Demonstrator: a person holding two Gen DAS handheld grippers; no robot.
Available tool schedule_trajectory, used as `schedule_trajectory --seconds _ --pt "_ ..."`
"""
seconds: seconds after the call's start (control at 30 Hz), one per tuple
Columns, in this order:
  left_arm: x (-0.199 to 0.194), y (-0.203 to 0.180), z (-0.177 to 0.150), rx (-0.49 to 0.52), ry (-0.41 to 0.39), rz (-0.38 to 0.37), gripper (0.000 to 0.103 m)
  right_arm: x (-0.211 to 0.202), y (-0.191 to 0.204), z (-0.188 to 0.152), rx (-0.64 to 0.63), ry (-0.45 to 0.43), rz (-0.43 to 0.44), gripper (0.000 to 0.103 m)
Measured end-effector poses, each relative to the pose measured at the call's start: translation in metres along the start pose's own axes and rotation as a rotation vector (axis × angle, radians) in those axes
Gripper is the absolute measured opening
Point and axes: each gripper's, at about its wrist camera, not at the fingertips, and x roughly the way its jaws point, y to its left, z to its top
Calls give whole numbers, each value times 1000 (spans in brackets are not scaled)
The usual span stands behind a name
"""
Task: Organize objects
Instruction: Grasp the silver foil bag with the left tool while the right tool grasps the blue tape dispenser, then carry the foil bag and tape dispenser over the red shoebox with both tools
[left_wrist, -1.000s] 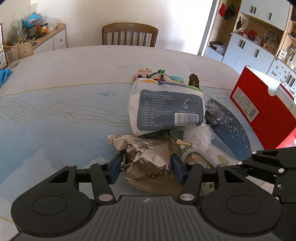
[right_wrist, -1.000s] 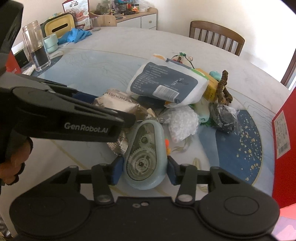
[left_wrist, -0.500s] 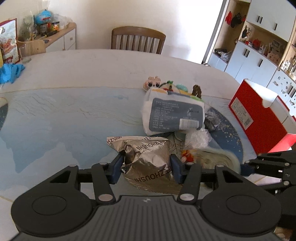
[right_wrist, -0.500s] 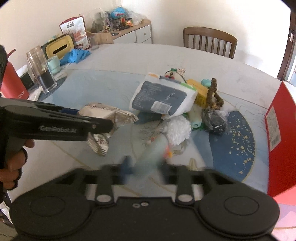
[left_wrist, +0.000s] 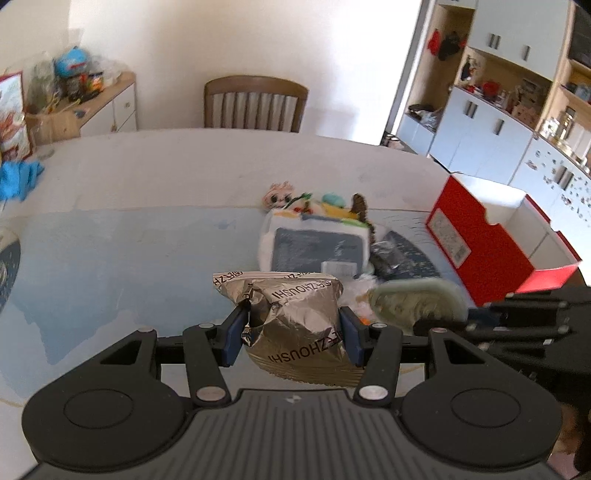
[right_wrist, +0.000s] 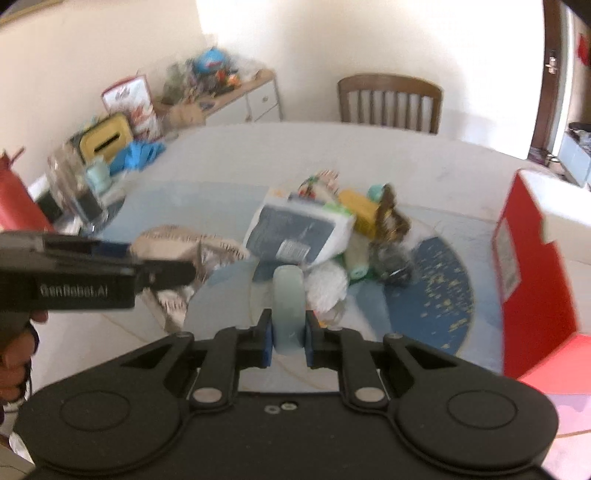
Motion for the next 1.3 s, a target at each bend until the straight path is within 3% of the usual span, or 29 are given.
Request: schedule_trajectory --seconds 0.3,0.67,0.97,1.3 --pt "-16 -49 35 87 -37 -94 53 -51 -36 13 94 -86 -82 14" --pt "-17 -144 70 220 -90 -181 53 -105 -108 15 152 -200 -156 14" --pt "6 -230 87 268 -99 -207 53 -129 -179 7 166 -212 -181 14" --pt "58 -307 98 297 -65 -206 53 -131 -256 1 173 -182 -196 14"
